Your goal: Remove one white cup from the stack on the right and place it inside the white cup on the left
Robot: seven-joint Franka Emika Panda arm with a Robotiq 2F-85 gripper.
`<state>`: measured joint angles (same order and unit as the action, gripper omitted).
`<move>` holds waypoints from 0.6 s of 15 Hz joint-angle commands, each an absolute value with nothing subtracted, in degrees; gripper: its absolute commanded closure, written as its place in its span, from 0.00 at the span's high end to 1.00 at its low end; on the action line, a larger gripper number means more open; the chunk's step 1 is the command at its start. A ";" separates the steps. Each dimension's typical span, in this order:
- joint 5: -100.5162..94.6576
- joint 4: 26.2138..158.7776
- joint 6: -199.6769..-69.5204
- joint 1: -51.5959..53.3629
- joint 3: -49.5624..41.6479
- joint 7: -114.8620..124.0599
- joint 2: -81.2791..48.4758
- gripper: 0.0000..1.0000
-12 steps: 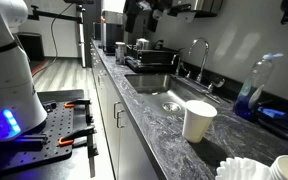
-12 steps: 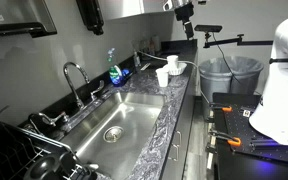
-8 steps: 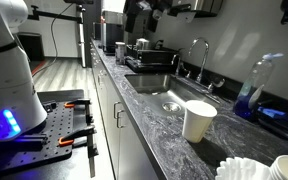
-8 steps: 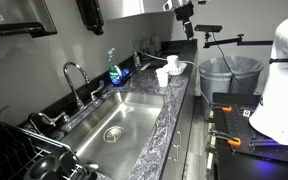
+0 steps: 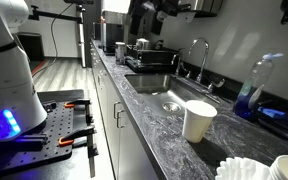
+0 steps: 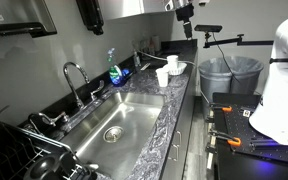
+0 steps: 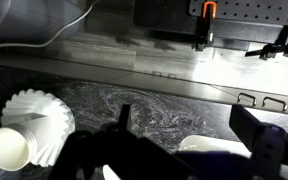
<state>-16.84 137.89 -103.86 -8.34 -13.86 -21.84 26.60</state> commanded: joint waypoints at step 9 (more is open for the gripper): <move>-16.50 129.21 -114.66 -14.48 -20.36 -21.40 11.08 1.00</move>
<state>-16.86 133.19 -113.01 -13.25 -19.50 -20.99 16.46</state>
